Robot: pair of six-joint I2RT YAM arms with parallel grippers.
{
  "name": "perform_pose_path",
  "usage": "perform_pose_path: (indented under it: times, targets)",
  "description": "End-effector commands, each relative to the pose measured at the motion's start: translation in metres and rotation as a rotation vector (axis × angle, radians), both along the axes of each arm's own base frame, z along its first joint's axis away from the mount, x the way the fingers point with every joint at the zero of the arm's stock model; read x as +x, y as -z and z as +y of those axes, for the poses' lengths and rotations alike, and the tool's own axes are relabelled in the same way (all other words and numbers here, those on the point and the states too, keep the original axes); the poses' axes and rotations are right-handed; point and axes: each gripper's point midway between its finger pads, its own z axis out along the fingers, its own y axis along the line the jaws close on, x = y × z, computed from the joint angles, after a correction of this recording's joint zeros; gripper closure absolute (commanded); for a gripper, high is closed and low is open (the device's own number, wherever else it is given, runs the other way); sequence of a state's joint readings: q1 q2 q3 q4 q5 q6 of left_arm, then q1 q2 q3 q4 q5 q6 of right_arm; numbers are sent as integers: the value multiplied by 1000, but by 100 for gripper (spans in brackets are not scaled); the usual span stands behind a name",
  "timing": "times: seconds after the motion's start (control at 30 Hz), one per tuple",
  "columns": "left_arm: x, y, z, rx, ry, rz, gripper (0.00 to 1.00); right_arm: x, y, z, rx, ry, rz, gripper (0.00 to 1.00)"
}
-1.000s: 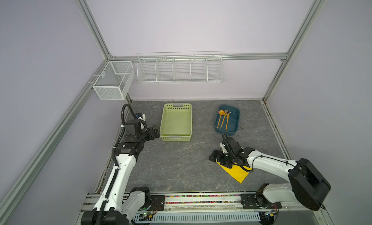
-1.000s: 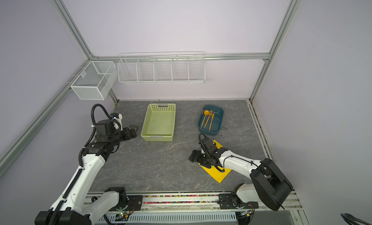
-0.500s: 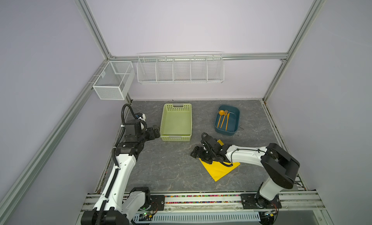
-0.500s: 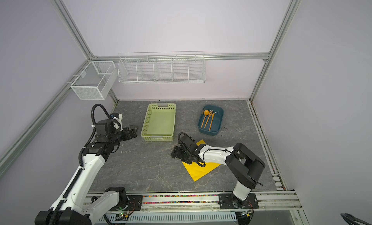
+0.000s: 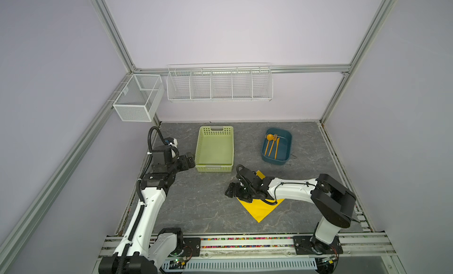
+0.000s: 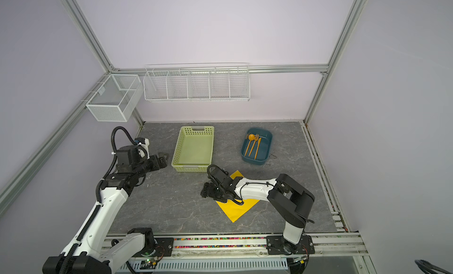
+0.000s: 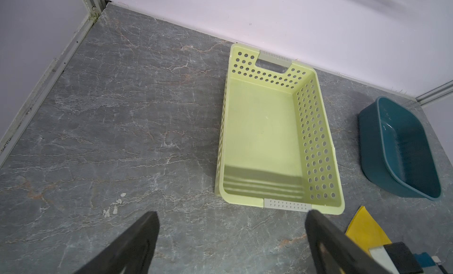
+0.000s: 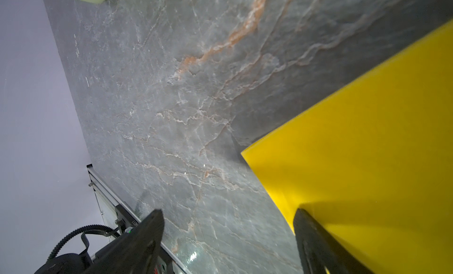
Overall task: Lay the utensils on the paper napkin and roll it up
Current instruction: 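Drag the yellow napkin with the right gripper toward the table center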
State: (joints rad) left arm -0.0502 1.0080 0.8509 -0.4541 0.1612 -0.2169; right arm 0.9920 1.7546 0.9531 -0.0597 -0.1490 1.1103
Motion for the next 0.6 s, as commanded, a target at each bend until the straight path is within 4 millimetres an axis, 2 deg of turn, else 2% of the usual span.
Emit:
perform_pose_path:
  times: [0.0,0.33,0.57]
  targets:
    - [1,0,1,-21,-3,2,6,-14,13,-9,-60,-5,58,14]
    - [2,1,2,-48,-7,6,6,-25,16,-8,-84,-22,58,13]
    - [1,1,2,-46,-7,10,6,-19,9,-6,-90,-34,25,13]
